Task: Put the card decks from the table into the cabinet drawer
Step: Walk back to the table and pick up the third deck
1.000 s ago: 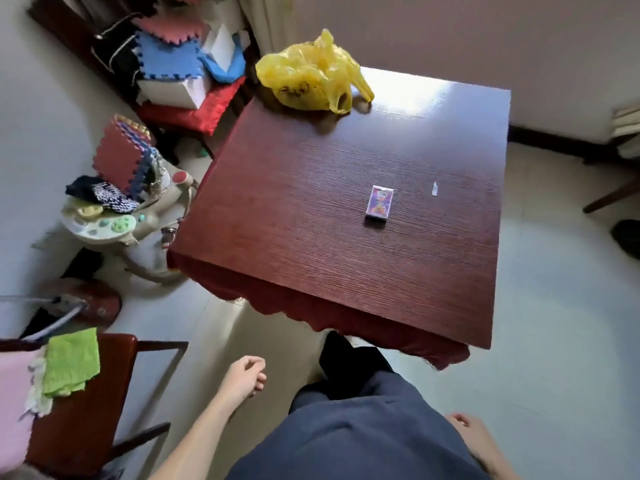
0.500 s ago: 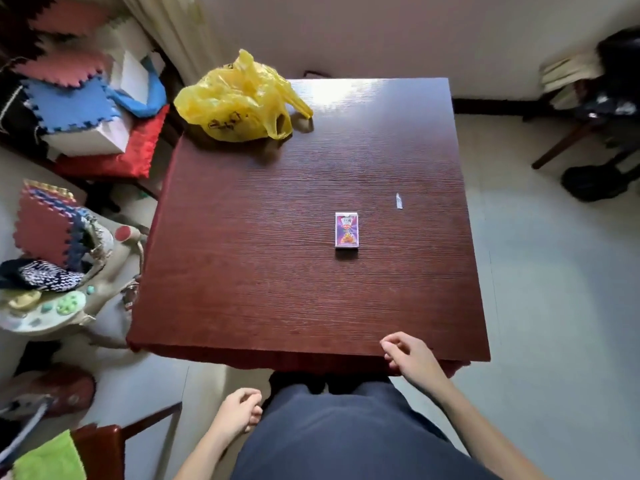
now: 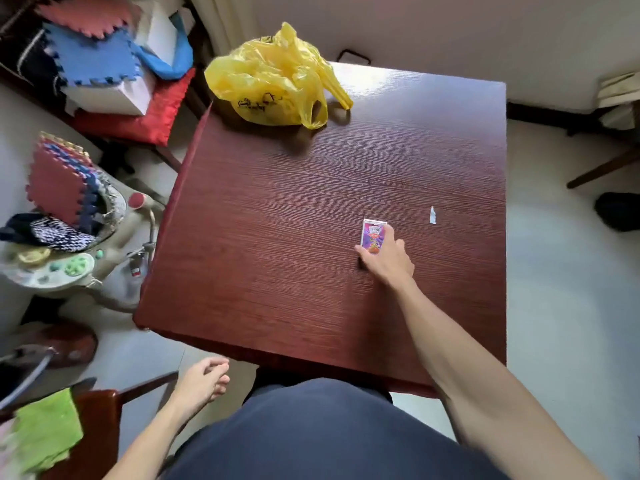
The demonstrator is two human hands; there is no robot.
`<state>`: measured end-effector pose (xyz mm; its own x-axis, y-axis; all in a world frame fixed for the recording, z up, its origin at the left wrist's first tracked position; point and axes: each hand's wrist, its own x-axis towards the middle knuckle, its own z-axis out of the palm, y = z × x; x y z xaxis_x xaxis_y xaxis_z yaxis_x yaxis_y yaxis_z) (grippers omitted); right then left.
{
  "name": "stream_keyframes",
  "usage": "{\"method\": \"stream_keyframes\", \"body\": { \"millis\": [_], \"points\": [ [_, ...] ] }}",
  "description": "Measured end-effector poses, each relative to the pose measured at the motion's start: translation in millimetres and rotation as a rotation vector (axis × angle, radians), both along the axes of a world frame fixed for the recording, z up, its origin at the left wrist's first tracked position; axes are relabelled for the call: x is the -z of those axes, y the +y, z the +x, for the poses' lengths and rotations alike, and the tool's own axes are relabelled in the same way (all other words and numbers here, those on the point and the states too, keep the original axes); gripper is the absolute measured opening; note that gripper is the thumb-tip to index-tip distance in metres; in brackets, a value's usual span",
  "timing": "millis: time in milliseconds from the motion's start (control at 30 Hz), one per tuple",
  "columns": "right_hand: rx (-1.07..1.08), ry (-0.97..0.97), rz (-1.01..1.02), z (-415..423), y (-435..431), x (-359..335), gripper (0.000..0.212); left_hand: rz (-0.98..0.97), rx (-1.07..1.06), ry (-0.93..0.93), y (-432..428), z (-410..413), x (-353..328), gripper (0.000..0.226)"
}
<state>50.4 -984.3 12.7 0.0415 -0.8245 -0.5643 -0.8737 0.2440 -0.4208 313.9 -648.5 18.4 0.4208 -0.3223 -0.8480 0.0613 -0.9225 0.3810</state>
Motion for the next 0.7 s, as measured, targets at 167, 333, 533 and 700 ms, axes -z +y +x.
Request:
{"method": "stream_keyframes", "body": {
  "millis": [167,333,533,700],
  "points": [
    [-0.096,0.139,-0.013,16.7,-15.6,11.5,0.100,0.049,-0.028,0.023,25.2,-11.3,-3.9,0.009],
    [-0.144,0.206,0.001,20.0,-22.9,16.3,0.092,0.104,-0.059,0.038,45.2,-14.3,-6.9,0.009],
    [-0.189,0.184,-0.024,14.3,-19.3,12.9,0.076,0.093,-0.048,0.008,46.1,-4.0,-1.3,0.009],
    [-0.202,0.145,-0.045,-1.7,-3.3,9.9,0.067,0.028,-0.020,0.001,33.2,-4.4,1.5,0.009]
  ]
}}
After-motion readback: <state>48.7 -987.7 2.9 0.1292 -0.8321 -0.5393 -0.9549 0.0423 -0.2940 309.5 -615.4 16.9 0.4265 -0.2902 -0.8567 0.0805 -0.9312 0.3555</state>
